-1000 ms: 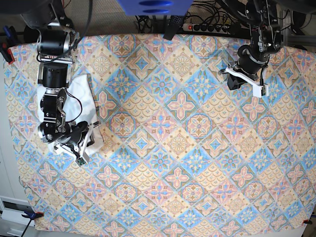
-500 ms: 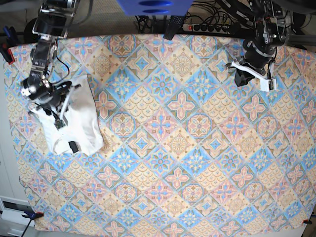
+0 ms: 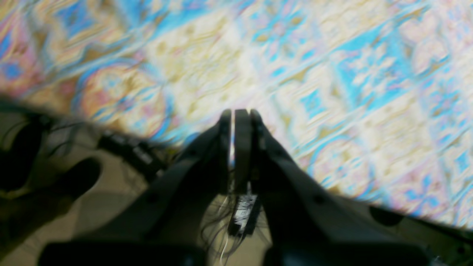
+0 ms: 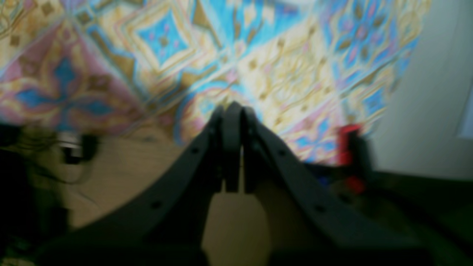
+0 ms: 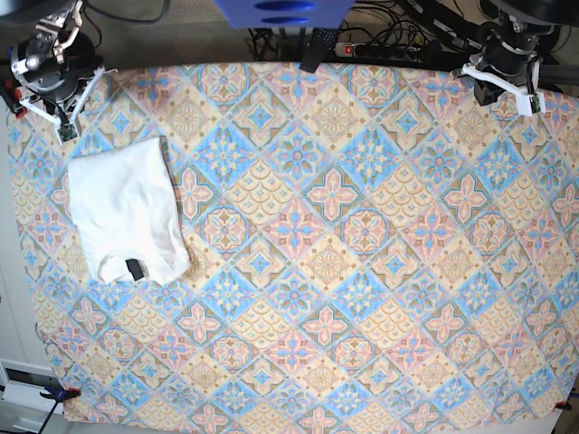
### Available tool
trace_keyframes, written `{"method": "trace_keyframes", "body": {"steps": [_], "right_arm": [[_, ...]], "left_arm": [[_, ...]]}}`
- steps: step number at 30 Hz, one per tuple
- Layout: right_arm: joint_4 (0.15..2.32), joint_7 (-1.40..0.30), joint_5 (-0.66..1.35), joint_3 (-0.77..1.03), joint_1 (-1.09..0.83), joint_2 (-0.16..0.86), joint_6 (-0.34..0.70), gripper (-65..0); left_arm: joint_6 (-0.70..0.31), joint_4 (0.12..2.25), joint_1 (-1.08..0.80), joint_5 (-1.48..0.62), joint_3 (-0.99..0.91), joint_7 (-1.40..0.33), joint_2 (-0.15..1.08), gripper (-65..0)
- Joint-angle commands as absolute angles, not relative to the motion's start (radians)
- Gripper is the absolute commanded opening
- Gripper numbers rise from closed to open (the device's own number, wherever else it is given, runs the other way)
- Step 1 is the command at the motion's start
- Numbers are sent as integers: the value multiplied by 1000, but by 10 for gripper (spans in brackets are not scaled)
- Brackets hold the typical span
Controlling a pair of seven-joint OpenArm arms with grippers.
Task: Fold the T-shirt properly
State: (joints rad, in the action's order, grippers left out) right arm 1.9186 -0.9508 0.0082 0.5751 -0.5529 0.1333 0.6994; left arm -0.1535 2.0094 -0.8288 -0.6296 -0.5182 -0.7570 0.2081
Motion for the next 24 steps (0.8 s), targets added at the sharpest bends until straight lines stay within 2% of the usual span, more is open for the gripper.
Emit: {"method": "trace_keyframes", "body": {"steps": [1,11,14,18,24], "right_arm": [[1937,-946,15,605,-582,142,698,-650],[1919,-937,156,656,-839,133,698,-650],[1870,-937,157,657,-855,97,698,-650],[1715,-934,156,654,-851,91,698,-650],[1377,-788,153,631,-774,93,698,-650]], "left_arm": [[-157,2026,-858,-636,-533,-739,216,-644],[-159,2015,-1043,-624,-527,-737,216,-644],[-159,1940,-1050,-611,-467,-737,219,-644],[-159,1801,-1001,-539,-383,-728,229,-644],[-157,1547,-934,-412,-243,-481,231,-644]]}}
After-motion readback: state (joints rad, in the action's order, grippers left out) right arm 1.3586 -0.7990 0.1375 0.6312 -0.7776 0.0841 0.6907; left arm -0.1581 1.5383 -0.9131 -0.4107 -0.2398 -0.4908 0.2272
